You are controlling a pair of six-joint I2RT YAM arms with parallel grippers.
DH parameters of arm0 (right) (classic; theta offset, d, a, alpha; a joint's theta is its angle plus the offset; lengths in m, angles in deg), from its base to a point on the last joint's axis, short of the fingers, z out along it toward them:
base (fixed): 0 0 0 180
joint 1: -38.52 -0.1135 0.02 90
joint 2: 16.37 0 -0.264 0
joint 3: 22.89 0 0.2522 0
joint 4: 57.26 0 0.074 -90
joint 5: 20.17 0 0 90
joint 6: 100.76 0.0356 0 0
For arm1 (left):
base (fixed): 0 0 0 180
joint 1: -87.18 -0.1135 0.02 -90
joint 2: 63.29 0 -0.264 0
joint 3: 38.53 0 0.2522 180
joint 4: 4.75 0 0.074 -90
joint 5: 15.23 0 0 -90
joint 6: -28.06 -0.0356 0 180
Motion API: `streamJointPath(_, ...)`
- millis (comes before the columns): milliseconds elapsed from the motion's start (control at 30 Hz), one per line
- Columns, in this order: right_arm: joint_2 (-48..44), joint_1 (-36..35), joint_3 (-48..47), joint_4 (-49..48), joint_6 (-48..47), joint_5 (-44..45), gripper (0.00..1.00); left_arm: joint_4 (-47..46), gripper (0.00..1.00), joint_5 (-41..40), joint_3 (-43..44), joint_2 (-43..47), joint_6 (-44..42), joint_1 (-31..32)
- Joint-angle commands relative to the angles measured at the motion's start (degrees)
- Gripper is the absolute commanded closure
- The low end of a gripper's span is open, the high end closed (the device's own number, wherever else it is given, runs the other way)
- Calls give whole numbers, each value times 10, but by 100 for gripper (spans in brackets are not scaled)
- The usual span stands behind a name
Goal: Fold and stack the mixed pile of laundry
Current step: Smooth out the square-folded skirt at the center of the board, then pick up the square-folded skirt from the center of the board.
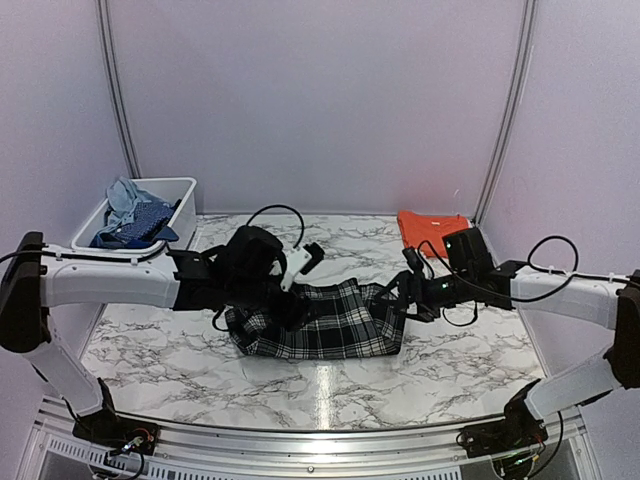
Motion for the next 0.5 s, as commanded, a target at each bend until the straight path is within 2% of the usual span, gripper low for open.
streamJointPath(0,-68,30,74,57,73,52,15,57,28,-68,36,-63,-155,63)
streamJointPath(167,-111,48,146,50,114,72,13,50,42,-70,93,-142,-216,106)
streamJointPath(367,-83,48,213,-48,165,52,12,40,44,-66,161,-233,-279,127)
streamJointPath(467,-47,48,210,-83,167,42,11,35,45,-62,175,-269,-306,138)
